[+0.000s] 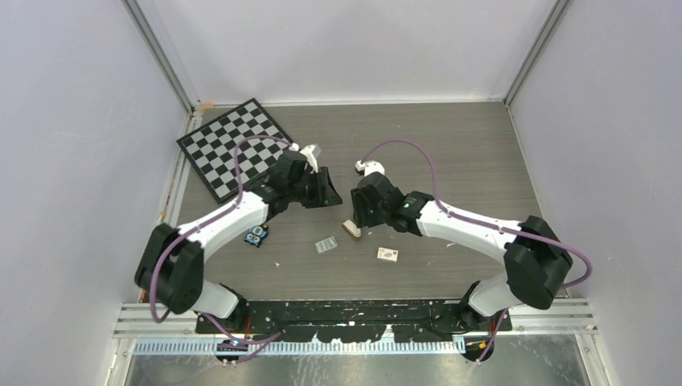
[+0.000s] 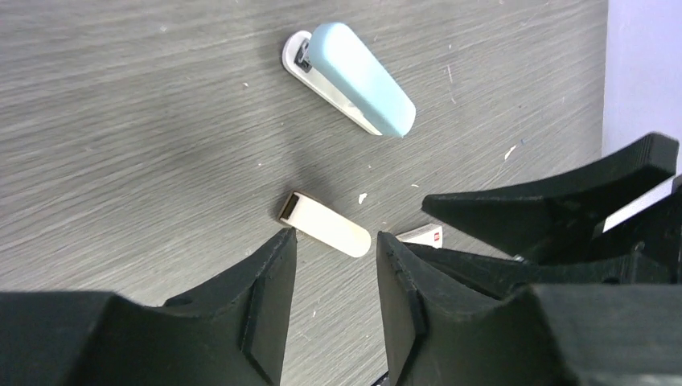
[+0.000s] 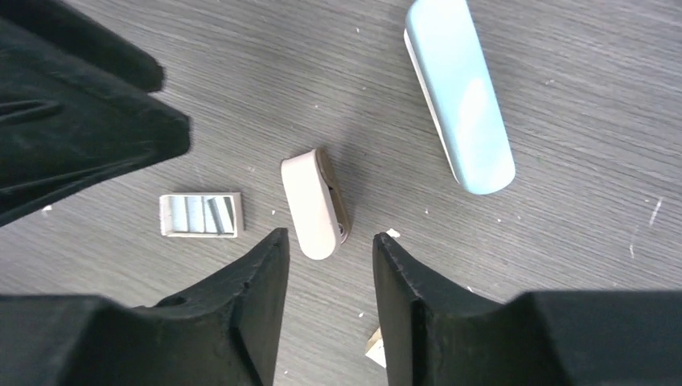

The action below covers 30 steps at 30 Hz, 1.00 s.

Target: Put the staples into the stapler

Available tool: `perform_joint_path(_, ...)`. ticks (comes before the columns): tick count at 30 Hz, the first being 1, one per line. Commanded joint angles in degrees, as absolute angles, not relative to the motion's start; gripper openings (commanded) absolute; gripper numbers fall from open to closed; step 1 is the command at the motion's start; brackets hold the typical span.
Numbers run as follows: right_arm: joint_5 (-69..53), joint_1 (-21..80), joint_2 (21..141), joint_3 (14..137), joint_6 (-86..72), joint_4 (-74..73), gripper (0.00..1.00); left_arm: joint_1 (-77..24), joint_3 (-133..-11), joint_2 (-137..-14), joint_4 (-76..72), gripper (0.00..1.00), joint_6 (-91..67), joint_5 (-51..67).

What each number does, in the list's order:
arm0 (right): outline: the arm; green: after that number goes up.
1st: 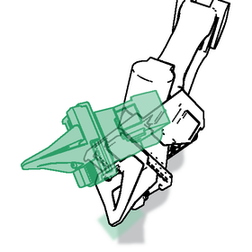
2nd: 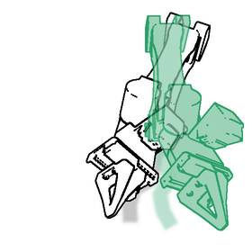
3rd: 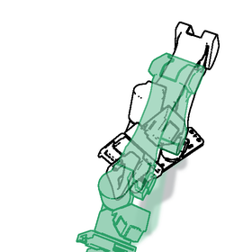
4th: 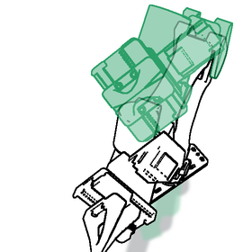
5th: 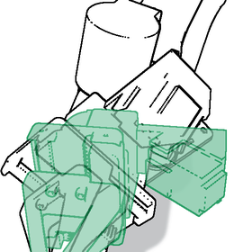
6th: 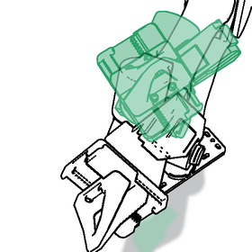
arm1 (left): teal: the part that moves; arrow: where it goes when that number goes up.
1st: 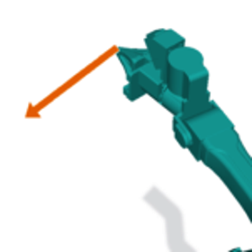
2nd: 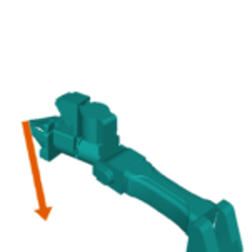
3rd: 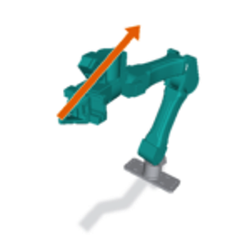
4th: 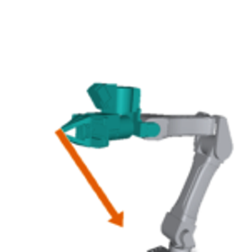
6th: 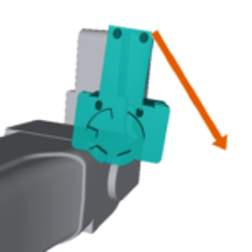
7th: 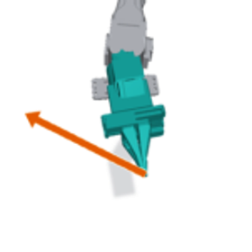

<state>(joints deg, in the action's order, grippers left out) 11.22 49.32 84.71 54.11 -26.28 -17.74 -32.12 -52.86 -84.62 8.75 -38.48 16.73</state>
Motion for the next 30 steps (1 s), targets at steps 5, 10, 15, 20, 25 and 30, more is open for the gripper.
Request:
perform_joint_path(5,13.07,49.22,78.08,62.0,-27.56,-29.26,0.8,-31.64,-54.16,-68.07,23.35,0.6,-30.27,8.9)
perform_joint_path(10,17.92,49.22,71.39,65.33,-29.94,-35.38,1.0,-31.64,-55.6,-57.16,32.02,0.99,-26.05,8.53)
perform_joint_path(15,27.22,49.21,62.97,66.44,-35.47,-43.09,1.0,-31.64,-57.45,-46.56,38.19,1.0,-24.86,6.15)
perform_joint_path(20,35.06,49.22,53.51,65.27,-39.73,-49.55,1.0,-31.62,-57.26,-35.5,39.83,1.0,-25.81,3.41)
perform_joint_path(25,36.01,49.15,44.26,61.95,-40.16,-50.63,1.0,-31.64,-54.01,-26.39,40.56,1.0,-27.83,0.46)
perform_joint_path(30,35.78,49.2,37.34,56.61,-39.91,-48.33,1.0,-31.64,-50.66,-20.27,40.22,1.0,-29.4,0.44)
